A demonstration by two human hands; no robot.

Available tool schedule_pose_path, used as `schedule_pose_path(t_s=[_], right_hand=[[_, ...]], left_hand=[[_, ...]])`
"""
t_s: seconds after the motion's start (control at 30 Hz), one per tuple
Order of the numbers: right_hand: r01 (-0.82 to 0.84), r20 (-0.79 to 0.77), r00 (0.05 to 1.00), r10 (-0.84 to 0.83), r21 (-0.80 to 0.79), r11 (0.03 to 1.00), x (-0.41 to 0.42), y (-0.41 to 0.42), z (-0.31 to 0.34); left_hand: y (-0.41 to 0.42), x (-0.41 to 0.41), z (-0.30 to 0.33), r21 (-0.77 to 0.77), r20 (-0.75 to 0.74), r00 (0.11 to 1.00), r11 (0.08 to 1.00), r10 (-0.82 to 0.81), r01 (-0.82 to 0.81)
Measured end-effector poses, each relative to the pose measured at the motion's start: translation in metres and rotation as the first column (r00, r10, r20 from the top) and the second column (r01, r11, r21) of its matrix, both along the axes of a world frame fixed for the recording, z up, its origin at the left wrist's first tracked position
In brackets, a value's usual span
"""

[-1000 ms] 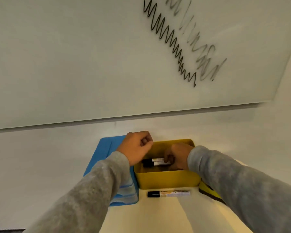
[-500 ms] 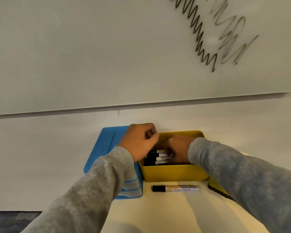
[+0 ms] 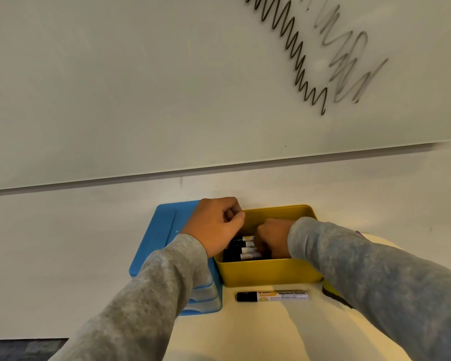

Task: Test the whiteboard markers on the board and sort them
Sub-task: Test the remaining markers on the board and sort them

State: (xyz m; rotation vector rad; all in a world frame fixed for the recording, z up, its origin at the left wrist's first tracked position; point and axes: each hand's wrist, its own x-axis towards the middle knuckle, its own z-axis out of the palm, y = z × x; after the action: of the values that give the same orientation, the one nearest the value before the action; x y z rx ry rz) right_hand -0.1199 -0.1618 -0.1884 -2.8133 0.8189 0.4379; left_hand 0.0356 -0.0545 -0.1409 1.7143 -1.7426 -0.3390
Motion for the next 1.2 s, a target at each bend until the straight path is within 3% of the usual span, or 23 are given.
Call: schedule_pose_path(t_s=[0.1, 0.3, 0.9, 1.07, 1.2], right_hand=[[0.002, 0.065, 0.998, -0.006, 0.057, 0.998, -0.005, -0.001, 0.005], [-0.073, -0.094, 0.993, 0.072, 0.000, 0.997, 0.000, 0.003, 0.001], [-0.022, -0.003, 1.000, 0.022, 0.027, 0.999, 0.001, 0.004, 0.009], [-0.022, -0.124, 0.992, 0.022, 0.003, 1.000, 0.005, 0.008, 0.008], [-0.008, -0.075, 0.997, 0.009, 0.012, 1.000, 0.007, 0.005, 0.006]], left_hand=[[-0.001, -0.001, 0.000, -0.007, 0.001, 1.000, 1.000, 0.002, -0.002], [-0.001, -0.001, 0.000, -0.001, 0.002, 1.000, 1.000, 0.005, -0.005], [0.000, -0.001, 0.001, -0.004, 0.003, 1.000, 1.000, 0.015, -0.015], [0.000, -0.001, 0.001, 0.004, 0.016, 1.000, 1.000, 0.012, -0.012], [0.001, -0.001, 0.001, 0.005, 0.019, 1.000, 1.000, 0.013, -0.013]])
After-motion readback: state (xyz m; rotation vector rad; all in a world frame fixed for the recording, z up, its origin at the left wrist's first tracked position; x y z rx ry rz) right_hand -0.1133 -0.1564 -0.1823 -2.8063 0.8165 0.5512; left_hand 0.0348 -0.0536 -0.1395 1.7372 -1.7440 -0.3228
